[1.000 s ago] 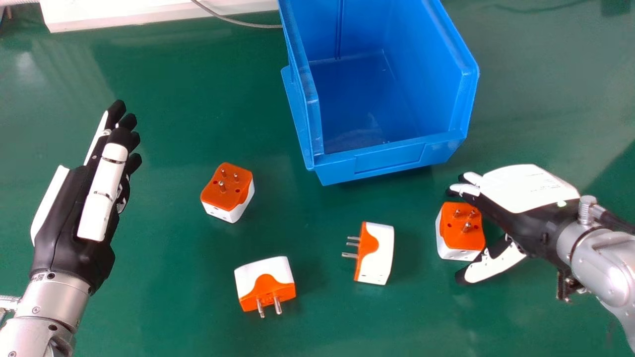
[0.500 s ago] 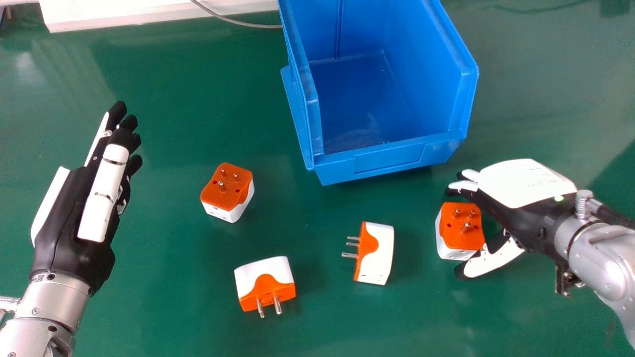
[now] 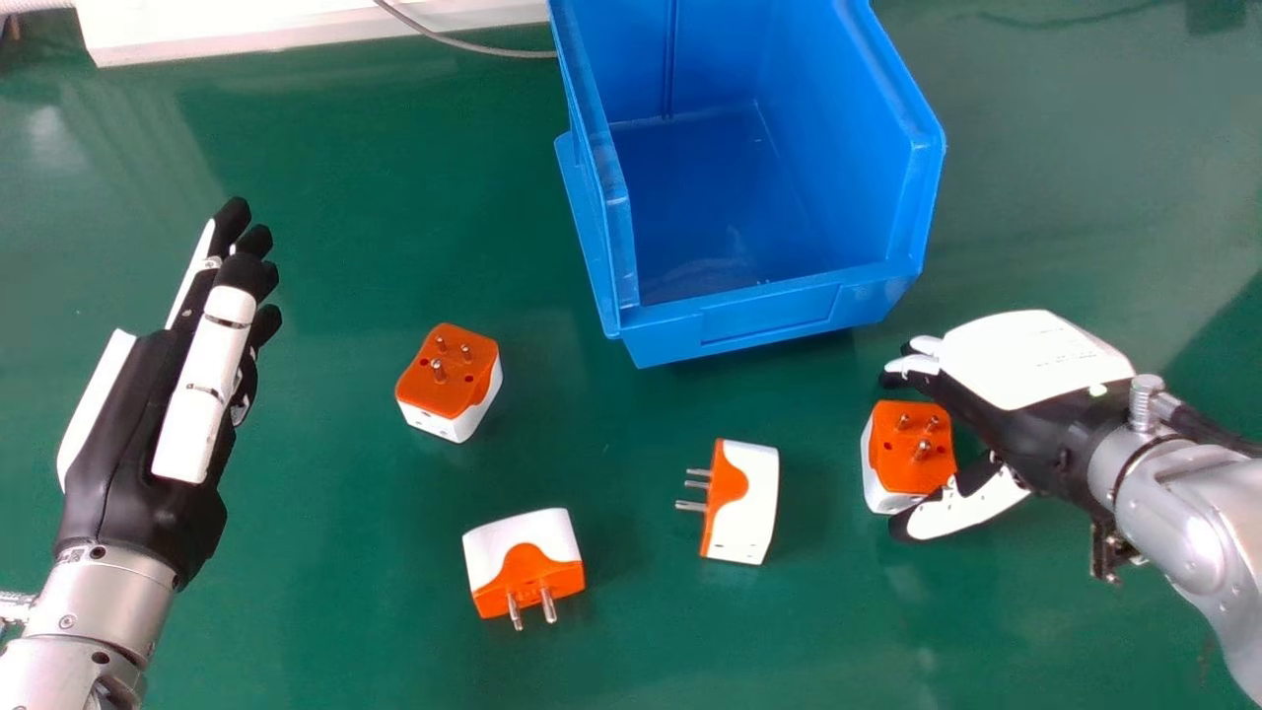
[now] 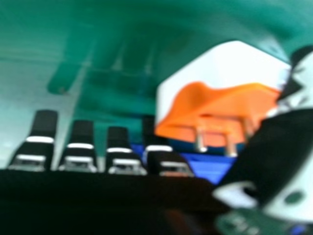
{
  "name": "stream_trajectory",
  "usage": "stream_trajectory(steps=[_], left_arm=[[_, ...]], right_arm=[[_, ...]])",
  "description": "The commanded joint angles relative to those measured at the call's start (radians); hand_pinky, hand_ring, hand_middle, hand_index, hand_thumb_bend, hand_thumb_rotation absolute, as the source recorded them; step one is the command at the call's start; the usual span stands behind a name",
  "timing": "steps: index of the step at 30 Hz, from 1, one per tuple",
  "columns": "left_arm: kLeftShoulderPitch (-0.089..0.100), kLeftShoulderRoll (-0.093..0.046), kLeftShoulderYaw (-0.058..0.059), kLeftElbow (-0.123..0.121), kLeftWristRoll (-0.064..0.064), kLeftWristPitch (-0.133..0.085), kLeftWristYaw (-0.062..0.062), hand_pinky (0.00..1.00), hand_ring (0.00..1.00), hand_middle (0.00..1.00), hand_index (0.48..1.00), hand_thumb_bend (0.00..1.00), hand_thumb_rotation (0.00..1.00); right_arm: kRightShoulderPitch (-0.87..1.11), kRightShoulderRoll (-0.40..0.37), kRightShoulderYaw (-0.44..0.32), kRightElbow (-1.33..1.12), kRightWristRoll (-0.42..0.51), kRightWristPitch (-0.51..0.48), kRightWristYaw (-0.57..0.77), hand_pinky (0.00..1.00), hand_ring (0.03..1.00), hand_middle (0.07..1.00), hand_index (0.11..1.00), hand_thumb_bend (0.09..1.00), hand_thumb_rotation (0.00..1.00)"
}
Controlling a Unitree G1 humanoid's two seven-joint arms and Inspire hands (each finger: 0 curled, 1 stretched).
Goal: Pick all objects and put in blue box
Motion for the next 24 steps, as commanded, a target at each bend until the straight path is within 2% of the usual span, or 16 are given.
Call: stream_trajectory(steps=[1,5,8,12,15,18,20,23,24], left_arm=[[0.008,0.008,0.008,-0.034,-0.004,-0.002,0.003,0.99,1.0,1.0,1.0,0.5,0.95],[0.008,0.007,0.01,-0.033,-0.008,-0.003,-0.001,0.99,1.0,1.0,1.0,0.5,0.94],[0.011,0.006,0.01,-0.04,-0.009,0.003,0.001,0.99,1.0,1.0,1.0,0.5,0.94],[0.014,0.006,0.009,-0.05,-0.008,0.008,0.003,0.99,1.0,1.0,1.0,0.51,0.94],[0.016,0.007,0.009,-0.058,-0.007,0.011,0.003,0.99,1.0,1.0,1.0,0.51,0.94],[0.017,0.007,0.009,-0.058,-0.007,0.009,0.002,0.99,1.0,1.0,1.0,0.51,0.94],[0.016,0.006,0.009,-0.054,-0.008,0.007,0.0,0.99,1.0,1.0,1.0,0.51,0.94],[0.013,0.008,0.01,-0.052,-0.008,0.006,-0.001,0.99,1.0,1.0,1.0,0.51,0.94],[0.013,0.008,0.01,-0.052,-0.008,0.006,-0.002,0.99,1.0,1.0,1.0,0.51,0.94]], right_arm=[[-0.002,0.013,0.016,0.009,-0.002,-0.001,0.007,0.83,0.916,0.937,0.871,0.526,0.53],[-0.005,0.026,0.029,0.032,-0.01,0.001,-0.005,0.83,0.916,0.938,0.869,0.515,0.52],[-0.012,0.038,0.042,0.063,-0.014,-0.007,-0.026,0.83,0.913,0.936,0.868,0.509,0.52],[-0.021,0.046,0.057,0.098,-0.016,-0.016,-0.062,0.79,0.877,0.908,0.841,0.494,0.42],[-0.025,0.054,0.06,0.132,-0.012,-0.022,-0.113,0.77,0.864,0.897,0.829,0.507,0.39],[-0.019,0.053,0.062,0.148,-0.025,-0.022,-0.173,0.67,0.768,0.814,0.745,0.609,0.21],[-0.016,0.049,0.063,0.159,-0.032,-0.03,-0.216,0.6,0.696,0.757,0.688,0.657,0.13],[-0.018,0.043,0.065,0.183,-0.039,-0.048,-0.283,0.57,0.661,0.726,0.648,0.627,0.13],[-0.02,0.042,0.067,0.189,-0.04,-0.051,-0.297,0.53,0.619,0.692,0.61,0.601,0.1]])
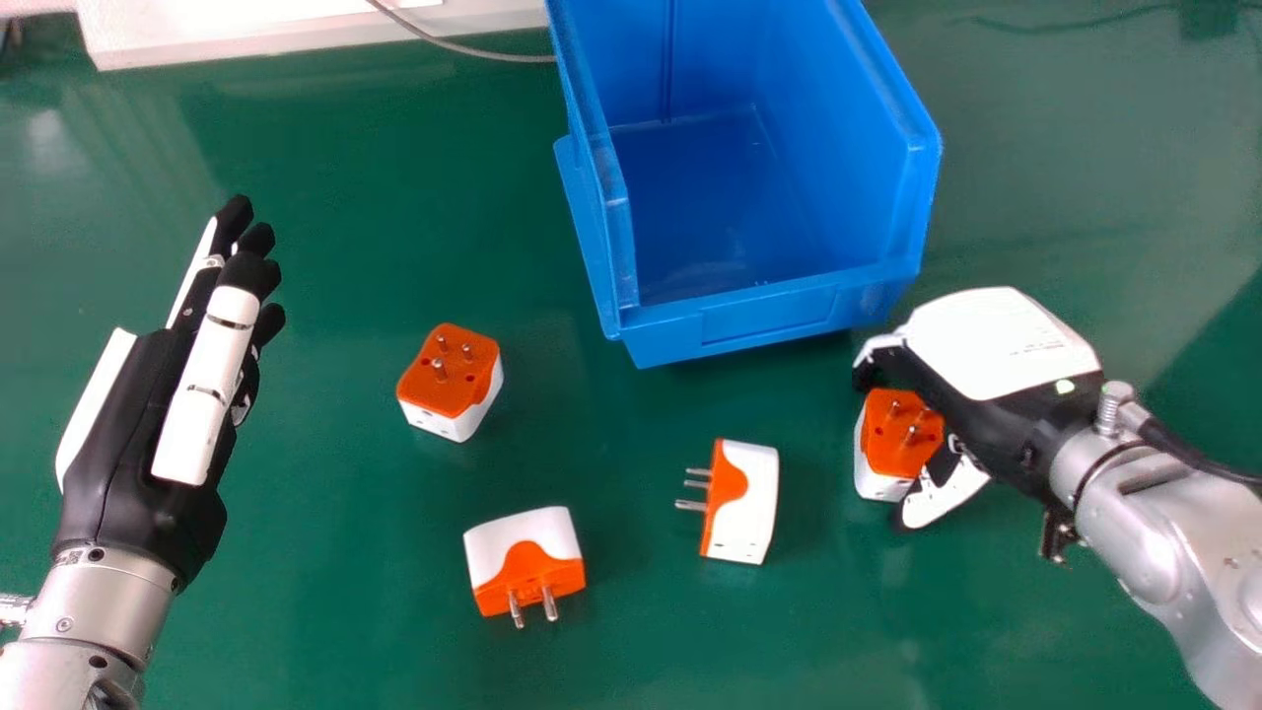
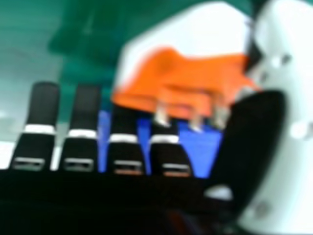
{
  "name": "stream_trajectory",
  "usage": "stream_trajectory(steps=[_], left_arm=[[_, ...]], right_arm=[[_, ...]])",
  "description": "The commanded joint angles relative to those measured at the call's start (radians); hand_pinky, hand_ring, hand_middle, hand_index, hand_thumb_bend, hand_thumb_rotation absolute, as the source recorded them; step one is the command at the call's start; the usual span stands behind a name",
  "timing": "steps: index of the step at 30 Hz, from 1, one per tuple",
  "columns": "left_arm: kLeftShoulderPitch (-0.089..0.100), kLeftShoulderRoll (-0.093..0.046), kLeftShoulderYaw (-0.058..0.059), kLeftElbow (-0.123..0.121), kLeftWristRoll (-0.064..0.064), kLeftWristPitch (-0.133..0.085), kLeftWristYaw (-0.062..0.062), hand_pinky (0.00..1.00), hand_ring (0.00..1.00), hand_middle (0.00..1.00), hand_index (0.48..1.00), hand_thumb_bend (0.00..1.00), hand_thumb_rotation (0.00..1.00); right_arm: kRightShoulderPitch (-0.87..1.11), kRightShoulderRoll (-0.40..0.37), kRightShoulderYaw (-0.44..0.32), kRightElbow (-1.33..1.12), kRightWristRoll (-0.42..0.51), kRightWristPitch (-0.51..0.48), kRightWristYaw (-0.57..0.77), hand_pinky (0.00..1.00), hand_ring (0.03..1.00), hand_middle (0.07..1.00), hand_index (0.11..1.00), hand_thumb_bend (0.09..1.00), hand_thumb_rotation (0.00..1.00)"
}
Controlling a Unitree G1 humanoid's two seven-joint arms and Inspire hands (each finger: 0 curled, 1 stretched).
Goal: Pick all objects and put in blue box
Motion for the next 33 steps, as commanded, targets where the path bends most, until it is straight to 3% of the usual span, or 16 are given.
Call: stream_trajectory(steps=[1,9,15,33], left_arm=[[-0.003,0.009,0.009,-0.02,-0.007,-0.005,0.001,0.98,1.0,1.0,1.0,0.52,0.94],[-0.005,0.011,0.012,-0.018,-0.004,-0.004,0.001,0.98,1.0,1.0,1.0,0.52,0.94],[-0.003,0.013,0.014,-0.021,-0.005,-0.004,0.0,0.98,1.0,1.0,1.0,0.53,0.93],[-0.006,0.011,0.011,-0.023,0.0,-0.005,0.004,0.98,1.0,1.0,1.0,0.53,0.93]], right_arm=[[0.02,-0.014,0.016,0.05,-0.037,0.01,-0.017,0.51,0.584,0.652,0.572,0.581,0.08],[0.013,-0.021,0.034,0.086,-0.058,-0.018,-0.13,0.49,0.516,0.561,0.49,0.542,0.04],[0.014,-0.015,0.042,0.085,-0.074,0.004,-0.137,0.47,0.488,0.518,0.456,0.522,0.02],[0.112,-0.022,-0.017,-0.062,-0.041,0.049,-0.135,0.47,0.462,0.484,0.419,0.505,0.0]])
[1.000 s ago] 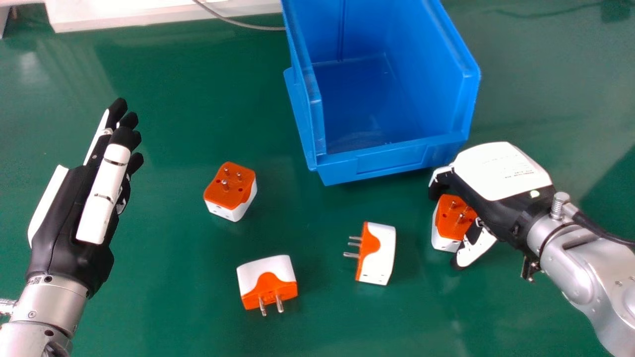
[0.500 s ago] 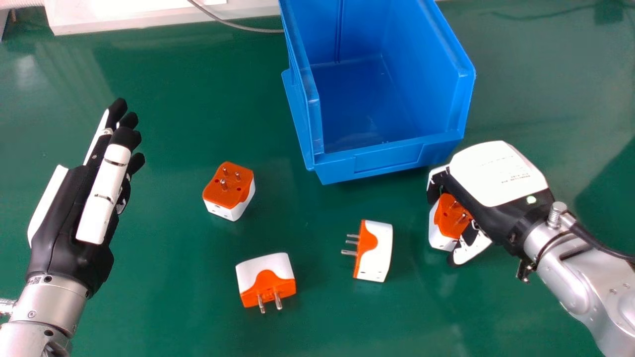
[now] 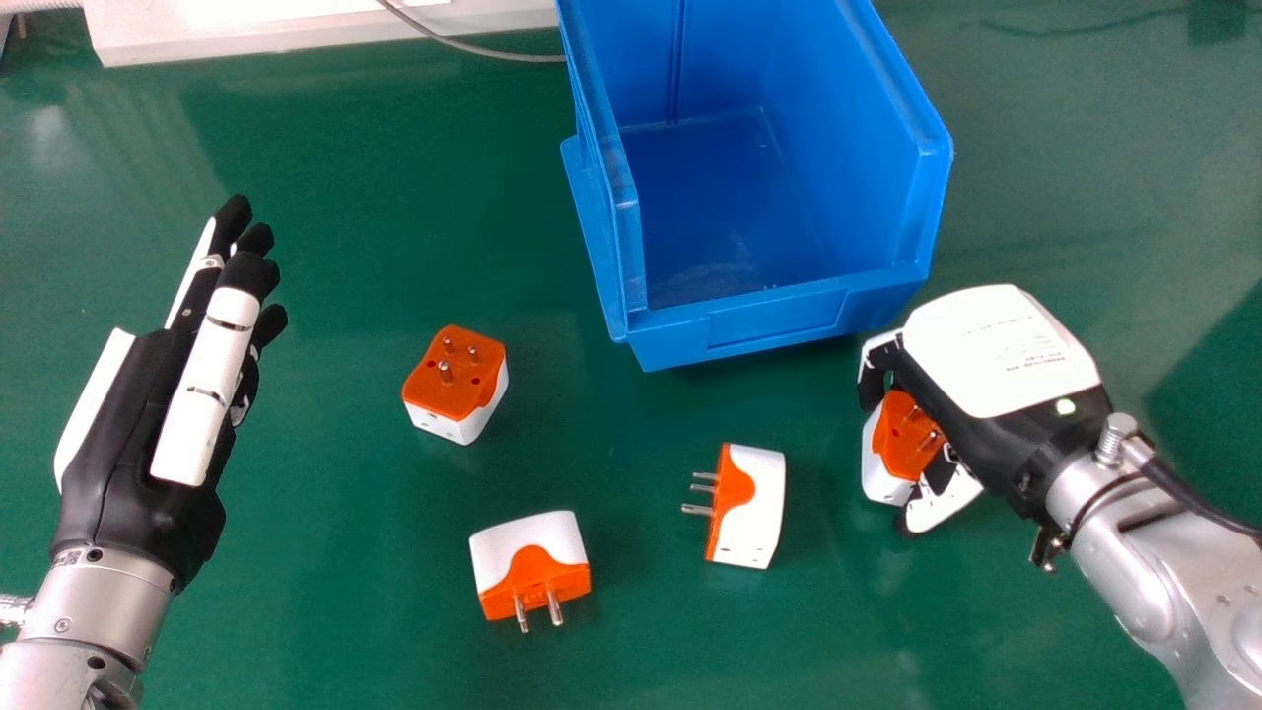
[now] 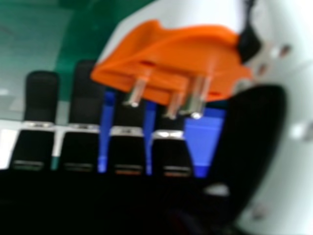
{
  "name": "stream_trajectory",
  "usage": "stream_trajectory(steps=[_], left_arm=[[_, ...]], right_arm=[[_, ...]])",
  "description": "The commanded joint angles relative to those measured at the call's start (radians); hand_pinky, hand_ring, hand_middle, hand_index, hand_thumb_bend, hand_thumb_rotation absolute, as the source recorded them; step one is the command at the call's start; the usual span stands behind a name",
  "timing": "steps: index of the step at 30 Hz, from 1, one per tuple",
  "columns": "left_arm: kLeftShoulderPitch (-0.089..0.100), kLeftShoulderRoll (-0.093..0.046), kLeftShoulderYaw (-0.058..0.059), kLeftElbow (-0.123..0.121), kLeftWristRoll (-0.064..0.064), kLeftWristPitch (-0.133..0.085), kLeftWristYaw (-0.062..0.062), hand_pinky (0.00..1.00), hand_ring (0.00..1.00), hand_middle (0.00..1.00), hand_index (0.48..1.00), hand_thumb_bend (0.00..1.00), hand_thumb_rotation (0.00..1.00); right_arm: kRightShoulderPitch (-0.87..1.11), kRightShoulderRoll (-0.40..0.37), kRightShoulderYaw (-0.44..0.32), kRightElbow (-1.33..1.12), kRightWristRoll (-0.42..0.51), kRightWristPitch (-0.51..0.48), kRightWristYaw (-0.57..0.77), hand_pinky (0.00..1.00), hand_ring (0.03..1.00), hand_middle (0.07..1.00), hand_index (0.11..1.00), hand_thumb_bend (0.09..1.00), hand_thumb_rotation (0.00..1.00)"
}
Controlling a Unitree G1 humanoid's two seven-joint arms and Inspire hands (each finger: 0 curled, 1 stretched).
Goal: Pick all objects and put in blue box
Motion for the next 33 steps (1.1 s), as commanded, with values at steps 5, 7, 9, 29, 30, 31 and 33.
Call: stream_trajectory(steps=[5,7,9,29,30,31,33], left_arm=[[-0.018,0.012,0.008,-0.007,0.001,-0.008,0.005,0.98,1.0,1.0,1.0,0.53,0.93],[-0.023,0.012,0.008,0.0,0.002,-0.01,0.005,0.98,1.0,1.0,1.0,0.53,0.92],[-0.03,0.013,0.006,0.004,0.003,-0.007,0.006,0.98,1.0,1.0,1.0,0.53,0.92],[-0.048,0.014,0.002,0.012,0.008,0.002,0.011,0.98,1.0,1.0,1.0,0.52,0.92],[-0.048,0.014,0.002,0.008,0.007,0.004,0.011,0.98,1.0,1.0,1.0,0.52,0.92],[-0.047,0.014,0.001,0.006,0.008,0.004,0.012,0.98,1.0,1.0,1.0,0.52,0.92],[-0.047,0.013,0.0,0.006,0.008,0.004,0.012,0.99,1.0,1.0,1.0,0.52,0.92]], right_arm=[[0.076,-0.026,-0.053,-0.066,0.009,0.027,0.023,0.47,0.462,0.482,0.414,0.503,0.0],[0.094,-0.03,-0.068,-0.093,0.012,0.031,0.03,0.46,0.461,0.483,0.414,0.502,0.0],[0.117,-0.035,-0.084,-0.13,0.01,0.04,0.041,0.45,0.46,0.484,0.413,0.501,0.0],[0.412,-0.011,-0.297,-0.597,0.017,0.059,0.075,0.38,0.447,0.514,0.466,0.498,0.0],[0.42,-0.005,-0.307,-0.626,0.016,0.064,0.084,0.37,0.446,0.518,0.473,0.497,0.0],[0.425,0.002,-0.316,-0.658,0.015,0.07,0.096,0.37,0.446,0.518,0.473,0.497,0.0],[0.426,0.018,-0.331,-0.719,0.008,0.082,0.123,0.37,0.446,0.52,0.479,0.497,0.0]])
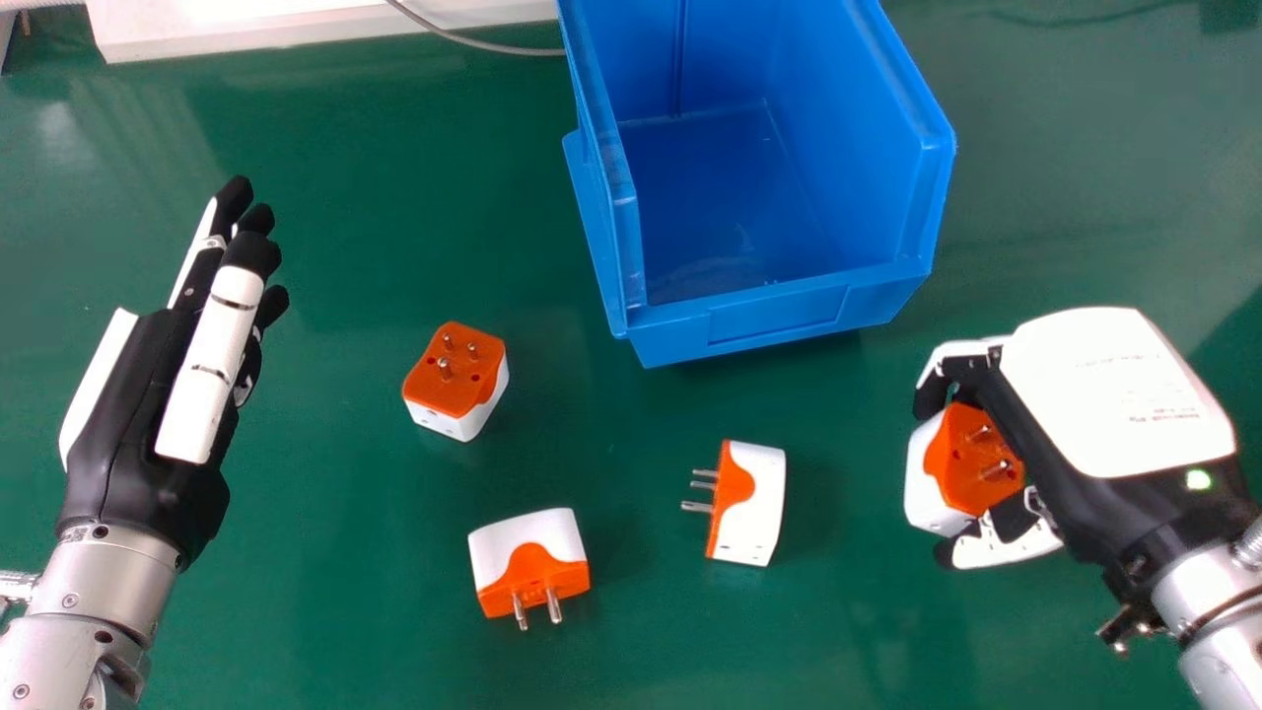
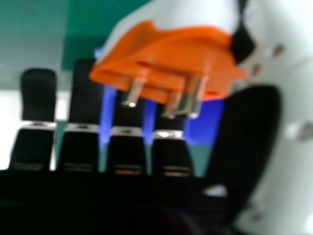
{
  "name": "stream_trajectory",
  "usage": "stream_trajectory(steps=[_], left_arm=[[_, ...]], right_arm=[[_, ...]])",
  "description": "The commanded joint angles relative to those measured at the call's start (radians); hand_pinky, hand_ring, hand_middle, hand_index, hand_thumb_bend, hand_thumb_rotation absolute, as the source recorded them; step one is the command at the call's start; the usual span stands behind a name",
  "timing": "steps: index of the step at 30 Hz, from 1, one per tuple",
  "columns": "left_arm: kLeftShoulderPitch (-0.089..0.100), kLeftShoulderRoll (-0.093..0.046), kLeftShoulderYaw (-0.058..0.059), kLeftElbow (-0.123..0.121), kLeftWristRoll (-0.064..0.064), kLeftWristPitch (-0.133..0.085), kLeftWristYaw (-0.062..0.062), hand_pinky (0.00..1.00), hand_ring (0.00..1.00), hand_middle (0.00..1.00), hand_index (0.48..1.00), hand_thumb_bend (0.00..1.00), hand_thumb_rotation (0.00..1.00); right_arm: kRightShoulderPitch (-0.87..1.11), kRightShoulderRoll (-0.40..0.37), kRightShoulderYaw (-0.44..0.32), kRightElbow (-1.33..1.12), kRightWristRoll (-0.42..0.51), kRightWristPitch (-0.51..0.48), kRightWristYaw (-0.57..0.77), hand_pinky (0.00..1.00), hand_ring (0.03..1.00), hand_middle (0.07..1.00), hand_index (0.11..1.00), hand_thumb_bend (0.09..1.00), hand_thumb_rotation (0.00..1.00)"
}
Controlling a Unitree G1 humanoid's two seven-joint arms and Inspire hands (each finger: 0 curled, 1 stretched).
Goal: Pick all objects and put in blue box
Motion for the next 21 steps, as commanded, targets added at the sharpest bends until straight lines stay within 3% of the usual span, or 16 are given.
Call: stream_trajectory(steps=[1,11,21], left_arm=[[-0.004,0.011,0.003,-0.014,0.005,-0.008,0.002,0.99,1.0,1.0,1.0,0.52,0.92],[-0.004,0.012,0.001,-0.01,0.008,-0.012,0.004,0.99,1.0,1.0,1.0,0.52,0.92],[-0.005,0.006,-0.004,-0.012,0.017,-0.012,0.013,0.99,1.0,1.0,1.0,0.52,0.92]], right_arm=[[-0.013,0.018,-0.038,-0.092,-0.007,0.013,0.023,0.36,0.446,0.523,0.485,0.496,0.0],[-0.24,0.102,-0.015,-0.197,-0.003,0.0,0.13,0.35,0.442,0.53,0.498,0.495,0.0],[-0.568,0.102,0.006,0.079,0.013,-0.104,0.111,0.34,0.444,0.534,0.502,0.494,0.0]])
